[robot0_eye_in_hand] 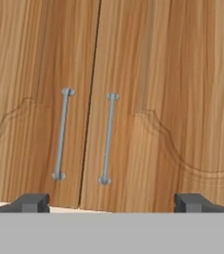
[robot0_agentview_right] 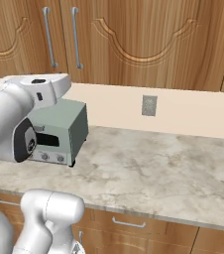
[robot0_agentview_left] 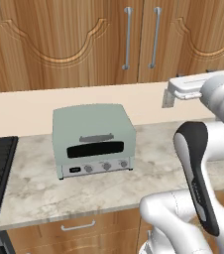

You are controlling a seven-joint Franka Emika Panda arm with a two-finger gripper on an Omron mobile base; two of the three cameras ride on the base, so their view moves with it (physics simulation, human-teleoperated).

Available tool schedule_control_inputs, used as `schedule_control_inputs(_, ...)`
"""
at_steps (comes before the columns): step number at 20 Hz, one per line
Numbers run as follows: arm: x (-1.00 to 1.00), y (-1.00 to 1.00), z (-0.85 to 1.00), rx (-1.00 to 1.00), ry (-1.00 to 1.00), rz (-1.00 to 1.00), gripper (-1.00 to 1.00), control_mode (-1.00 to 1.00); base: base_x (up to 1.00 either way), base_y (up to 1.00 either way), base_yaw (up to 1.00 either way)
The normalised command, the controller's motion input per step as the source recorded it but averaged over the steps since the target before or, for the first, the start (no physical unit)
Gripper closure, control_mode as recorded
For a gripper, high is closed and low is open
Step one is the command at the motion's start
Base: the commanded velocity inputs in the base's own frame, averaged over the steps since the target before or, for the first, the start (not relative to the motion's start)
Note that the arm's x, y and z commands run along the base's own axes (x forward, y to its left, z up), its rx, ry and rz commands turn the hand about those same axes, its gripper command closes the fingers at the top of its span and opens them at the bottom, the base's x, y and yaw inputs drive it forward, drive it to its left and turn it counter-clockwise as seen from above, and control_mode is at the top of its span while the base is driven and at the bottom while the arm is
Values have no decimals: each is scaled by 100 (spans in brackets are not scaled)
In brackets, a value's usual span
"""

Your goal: Open the cabinet directly in front. Then move the liquor and the mug to the dining counter with the candle on it.

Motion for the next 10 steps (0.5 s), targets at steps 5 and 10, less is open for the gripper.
schedule_control_inputs(5,63,-2,2,4,0,8,-100,-100,0,0,0)
schedule_control_inputs(10,66,2,0,1,0,6,-100,-100,0,0,0)
